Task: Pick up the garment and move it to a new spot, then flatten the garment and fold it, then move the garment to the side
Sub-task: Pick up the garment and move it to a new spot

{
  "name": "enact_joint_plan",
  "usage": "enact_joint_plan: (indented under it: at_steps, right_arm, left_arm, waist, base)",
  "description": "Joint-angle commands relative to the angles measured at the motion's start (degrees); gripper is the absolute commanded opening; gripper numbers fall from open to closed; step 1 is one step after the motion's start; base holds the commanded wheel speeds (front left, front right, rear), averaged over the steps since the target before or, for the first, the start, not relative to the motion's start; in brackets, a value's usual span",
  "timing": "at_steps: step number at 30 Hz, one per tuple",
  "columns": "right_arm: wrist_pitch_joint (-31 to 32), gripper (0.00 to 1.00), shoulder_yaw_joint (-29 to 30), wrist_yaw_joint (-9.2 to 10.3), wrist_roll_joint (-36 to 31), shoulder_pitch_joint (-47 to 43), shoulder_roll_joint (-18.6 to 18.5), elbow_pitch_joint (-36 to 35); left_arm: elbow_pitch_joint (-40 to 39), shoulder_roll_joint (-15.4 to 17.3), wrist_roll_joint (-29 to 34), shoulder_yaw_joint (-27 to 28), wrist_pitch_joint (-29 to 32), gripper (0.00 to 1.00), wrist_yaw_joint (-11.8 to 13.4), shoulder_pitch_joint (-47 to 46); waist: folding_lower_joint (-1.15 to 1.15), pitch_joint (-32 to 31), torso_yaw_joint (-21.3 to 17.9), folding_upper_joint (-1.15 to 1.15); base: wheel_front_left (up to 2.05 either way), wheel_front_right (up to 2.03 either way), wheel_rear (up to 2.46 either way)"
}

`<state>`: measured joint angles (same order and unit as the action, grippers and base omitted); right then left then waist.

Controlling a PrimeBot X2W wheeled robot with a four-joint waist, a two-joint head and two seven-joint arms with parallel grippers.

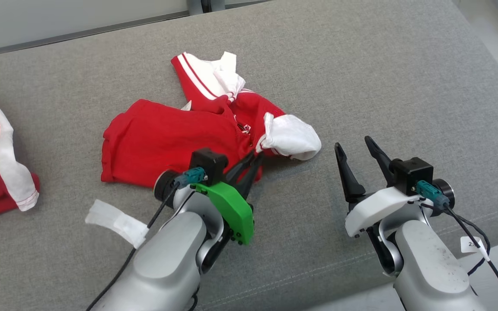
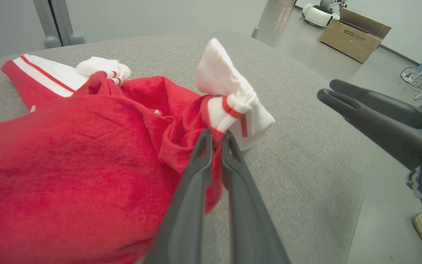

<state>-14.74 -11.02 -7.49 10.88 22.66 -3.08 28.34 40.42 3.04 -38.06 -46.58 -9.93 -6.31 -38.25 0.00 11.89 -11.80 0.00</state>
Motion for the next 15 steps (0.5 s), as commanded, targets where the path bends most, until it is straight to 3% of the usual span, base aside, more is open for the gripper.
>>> enact_joint_plan:
  at_steps: [1,6,7,8,15]
  right_arm:
    - [-0.4,1.00,0.0,0.00,-0.2,0.4,-0.3,0.2]
    - [-0.3,1.00,-0.3,0.00,-0.5,-0.2,-0.3,0.3]
    - [-0.2,1.00,-0.4,0.00,-0.5,-0.4,-0.4,0.3]
    - [-0.2,1.00,-0.4,0.00,-0.4,-0.5,-0.5,0.2]
    - [0.1,1.00,-0.2,0.00,-0.1,-1.4,-0.8,0.4]
  left_arm:
    - [1.1,0.0,-0.8,-0.9,-0.8,0.00,-0.2,1.3]
    - [1.0,0.0,-5.4,-6.0,-1.9,0.00,-0.7,3.8]
    - [0.9,0.0,-6.3,-6.8,-2.0,0.53,-0.8,3.9]
    - [0.7,-0.1,-7.3,-7.5,-2.4,1.00,-0.8,4.1]
    - [-1.9,-0.1,-10.7,-8.7,-4.9,1.00,0.6,3.5]
  waist:
    - [0.00,-0.5,0.1,0.00]
    - [0.00,-1.5,0.7,0.00]
    - [0.00,-1.6,0.9,0.00]
    - [0.00,-1.7,1.1,0.00]
    - [0.00,-3.0,2.4,0.00]
  base:
    - [0.00,0.00,0.00]
    - [0.00,0.00,0.00]
    - [0.00,0.00,0.00]
    - [0.00,0.00,0.00]
    - [0.00,0.00,0.00]
